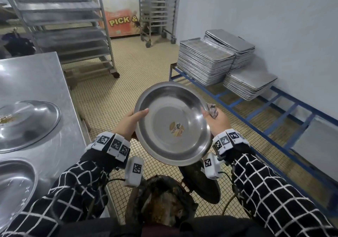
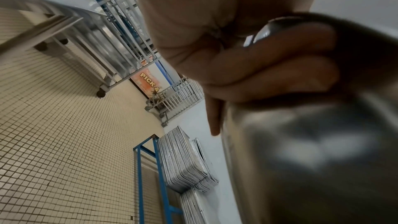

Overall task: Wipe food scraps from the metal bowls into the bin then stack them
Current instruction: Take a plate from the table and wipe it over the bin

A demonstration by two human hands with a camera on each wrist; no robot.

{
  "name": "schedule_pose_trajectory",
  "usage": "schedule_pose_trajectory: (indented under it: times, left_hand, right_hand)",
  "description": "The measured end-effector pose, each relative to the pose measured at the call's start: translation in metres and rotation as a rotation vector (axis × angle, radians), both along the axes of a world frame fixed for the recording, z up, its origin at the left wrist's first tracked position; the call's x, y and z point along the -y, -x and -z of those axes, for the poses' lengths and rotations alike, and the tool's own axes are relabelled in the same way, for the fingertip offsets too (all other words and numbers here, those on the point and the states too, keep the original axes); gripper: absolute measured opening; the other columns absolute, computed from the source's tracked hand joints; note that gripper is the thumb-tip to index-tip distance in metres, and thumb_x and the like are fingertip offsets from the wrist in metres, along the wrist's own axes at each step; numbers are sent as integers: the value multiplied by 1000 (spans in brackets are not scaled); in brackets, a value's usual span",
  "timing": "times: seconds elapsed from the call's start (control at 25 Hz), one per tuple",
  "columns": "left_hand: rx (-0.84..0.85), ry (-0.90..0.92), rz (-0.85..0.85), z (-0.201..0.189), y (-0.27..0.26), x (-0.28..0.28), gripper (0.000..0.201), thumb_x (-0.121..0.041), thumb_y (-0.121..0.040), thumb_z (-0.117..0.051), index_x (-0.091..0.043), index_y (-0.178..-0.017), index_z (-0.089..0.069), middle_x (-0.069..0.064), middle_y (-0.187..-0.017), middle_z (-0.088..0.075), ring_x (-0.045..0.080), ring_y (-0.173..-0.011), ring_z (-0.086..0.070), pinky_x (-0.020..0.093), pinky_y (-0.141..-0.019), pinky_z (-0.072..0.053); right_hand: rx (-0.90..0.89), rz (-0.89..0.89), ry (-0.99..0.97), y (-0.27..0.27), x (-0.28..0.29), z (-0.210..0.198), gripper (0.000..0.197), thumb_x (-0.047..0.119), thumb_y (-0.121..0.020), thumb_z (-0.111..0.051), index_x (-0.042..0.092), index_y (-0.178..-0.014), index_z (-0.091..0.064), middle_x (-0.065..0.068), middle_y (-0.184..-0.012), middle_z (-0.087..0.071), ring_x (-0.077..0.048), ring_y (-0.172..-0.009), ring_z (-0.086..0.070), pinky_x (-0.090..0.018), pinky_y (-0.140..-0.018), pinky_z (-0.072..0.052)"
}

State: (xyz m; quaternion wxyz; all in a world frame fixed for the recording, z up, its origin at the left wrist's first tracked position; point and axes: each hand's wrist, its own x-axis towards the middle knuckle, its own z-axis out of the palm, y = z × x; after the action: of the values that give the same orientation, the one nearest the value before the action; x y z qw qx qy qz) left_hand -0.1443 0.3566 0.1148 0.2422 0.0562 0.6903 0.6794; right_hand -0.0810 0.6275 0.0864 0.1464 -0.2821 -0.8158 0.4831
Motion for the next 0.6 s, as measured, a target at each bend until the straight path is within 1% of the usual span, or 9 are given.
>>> schedule_pose_trajectory:
  times: [0.04, 0.12, 0.2, 0.24, 0.32, 0.4, 0.48, 0.52, 0.6]
  left_hand:
    - [-25, -3, -29, 1, 0, 0, 31, -33, -93, -56, -6, -107, -62, 6, -73, -67, 20, -57, -65, 29, -53, -54]
    - [-147, -2, -89, 2, -4, -1, 28, -26, -91, -60, -14, -116, -57, 3, -84, -70, 19, -67, -69, 29, -60, -55]
    - [-241, -19, -100, 2, -14, -8, 34, -17, -88, -63, -22, -120, -52, 2, -94, -70, 17, -75, -71, 28, -64, -57]
    - [-255, -21, -95, 1, -20, -12, 33, -14, -88, -63, -26, -116, -51, 2, -95, -69, 17, -77, -71, 28, -65, -57]
    - [-249, -6, -125, -1, -28, -20, 24, -11, -89, -61, -29, -102, -53, 2, -91, -69, 19, -79, -70, 29, -66, -56]
    - [-214, -11, -179, -1, -25, -20, 20, -9, -90, -56, -27, -96, -53, 3, -90, -66, 24, -84, -67, 35, -71, -56]
    - [-181, -8, -216, -1, -16, -15, 17, -9, -92, -53, -24, -99, -52, 6, -92, -64, 26, -85, -65, 41, -75, -55]
    - [-172, 3, -234, -1, -12, -11, 15, -9, -93, -51, -20, -102, -53, 7, -91, -63, 26, -82, -64, 42, -74, -55]
    - [-173, 35, -262, -2, -7, -5, 17, -11, -94, -48, -11, -111, -52, 8, -87, -61, 24, -75, -62, 38, -69, -54]
  right_hand:
    - [-19, 6, -6, -1, 1, 1, 27, 36, -89, -60, 13, -103, -60, 1, -94, -66, -19, -89, -65, -38, -81, -53]
    - [-79, 66, 0, -4, 8, -1, 25, 31, -90, -60, 11, -104, -59, 0, -94, -66, -19, -87, -65, -34, -76, -53]
    - [-145, 149, 55, -5, 19, -5, 23, 28, -91, -59, 9, -104, -57, 0, -91, -64, -18, -84, -64, -31, -72, -53]
    - [-175, 185, 75, -6, 25, -7, 22, 29, -92, -58, 9, -101, -55, 4, -87, -61, -16, -82, -62, -27, -69, -50]
    - [-230, 227, 86, -6, 36, -12, 20, 33, -94, -54, 13, -100, -52, 10, -83, -56, -10, -78, -56, -23, -67, -45]
    - [-245, 202, 87, -7, 41, -15, 24, 37, -97, -46, 15, -100, -51, 9, -83, -56, -6, -74, -55, -22, -64, -43]
    - [-152, 134, 65, -9, 41, -15, 31, 39, -99, -39, 11, -101, -53, 6, -83, -58, -10, -76, -59, -20, -60, -42]
    - [-92, 113, 29, -12, 41, -13, 33, 39, -99, -38, 11, -104, -54, 5, -84, -57, -15, -81, -60, -22, -62, -44]
    - [9, 117, -122, -17, 42, -7, 36, 40, -98, -38, 12, -111, -55, 5, -86, -52, -21, -93, -59, -33, -77, -49]
